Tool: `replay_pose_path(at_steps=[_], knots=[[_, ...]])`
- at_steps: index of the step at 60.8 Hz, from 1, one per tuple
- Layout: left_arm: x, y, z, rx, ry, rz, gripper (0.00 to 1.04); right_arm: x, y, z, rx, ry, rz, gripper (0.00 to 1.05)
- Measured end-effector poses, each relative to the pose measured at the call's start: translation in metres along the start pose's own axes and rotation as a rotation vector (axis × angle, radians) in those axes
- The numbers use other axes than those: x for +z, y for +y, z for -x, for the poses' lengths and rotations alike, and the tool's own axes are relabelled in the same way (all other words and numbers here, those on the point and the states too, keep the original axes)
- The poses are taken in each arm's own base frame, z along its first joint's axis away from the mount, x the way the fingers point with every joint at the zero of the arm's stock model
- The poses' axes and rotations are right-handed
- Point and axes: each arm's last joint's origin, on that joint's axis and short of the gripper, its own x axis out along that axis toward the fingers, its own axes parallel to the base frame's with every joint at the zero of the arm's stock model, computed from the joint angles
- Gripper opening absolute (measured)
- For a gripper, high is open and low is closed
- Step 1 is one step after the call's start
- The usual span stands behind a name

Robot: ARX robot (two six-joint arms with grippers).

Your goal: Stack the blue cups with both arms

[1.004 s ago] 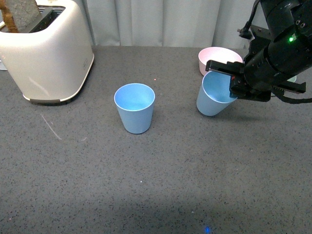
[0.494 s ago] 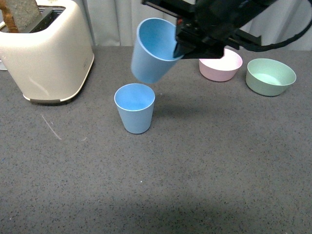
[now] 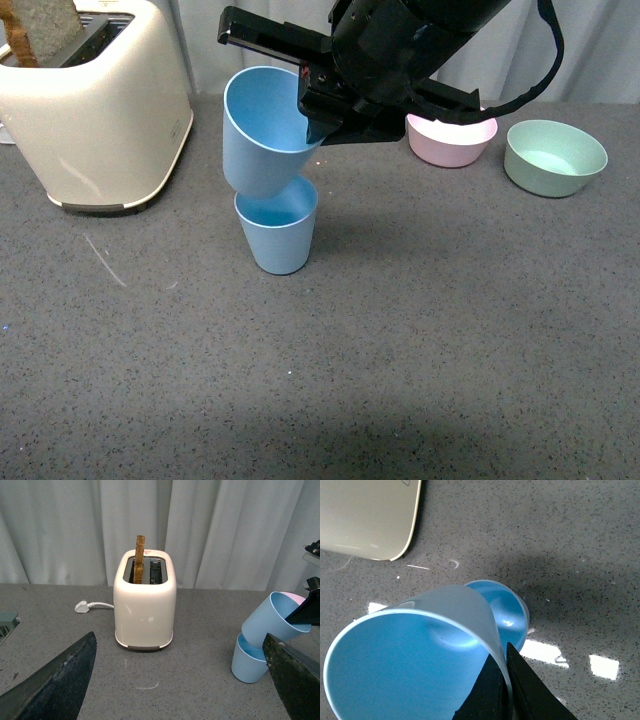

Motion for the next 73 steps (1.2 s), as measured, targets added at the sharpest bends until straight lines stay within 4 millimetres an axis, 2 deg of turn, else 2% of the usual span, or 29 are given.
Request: replay_pose_path(at_steps=[11, 13, 38, 42, 46, 49, 50, 54, 59, 66, 73], knots=[[0.0, 0.0, 0.0, 0.0, 0.0, 0.0, 0.98, -0.001, 0.0, -0.001, -0.006, 0.001, 0.008, 0.01], [0.0, 0.0, 0.0, 0.0, 0.0, 0.0, 0.98, -0.001, 0.0, -0.001, -0.009, -0.001, 0.013, 0.04], [0.0, 0.0, 0.0, 0.0, 0.0, 0.0, 0.98, 0.003, -0.001, 0.004, -0.069, -0.084, 0.076, 0.8], [0.0, 0.0, 0.0, 0.0, 0.0, 0.0, 0.98, -0.002, -0.009, 0.0, -0.198, -0.329, 0.17, 0.73], [0.0, 0.0, 0.0, -0.001, 0.0, 0.0, 0.98, -0.021, -0.029, 0.005, -0.359, -0.593, 0.235, 0.61], [0.0, 0.0, 0.0, 0.002, 0.0, 0.0, 0.98, -0.037, -0.049, 0.022, -0.394, -0.781, 0.244, 0.5], [0.0, 0.0, 0.0, 0.003, 0.0, 0.0, 0.98, -0.043, -0.057, 0.034, -0.386, -0.872, 0.244, 0.45], [0.0, 0.0, 0.0, 0.002, 0.0, 0.0, 0.98, -0.053, -0.071, 0.065, -0.365, -1.032, 0.234, 0.33], [0.0, 0.0, 0.0, 0.002, 0.0, 0.0, 0.98, -0.069, -0.088, 0.089, -0.372, -1.092, 0.231, 0.18], [0.0, 0.0, 0.0, 0.0, 0.0, 0.0, 0.98, -0.098, -0.107, 0.103, -0.386, -1.048, 0.253, 0.01], [0.0, 0.0, 0.0, 0.0, 0.0, 0.0, 0.98, -0.118, -0.118, 0.116, -0.384, -1.032, 0.258, 0.01]])
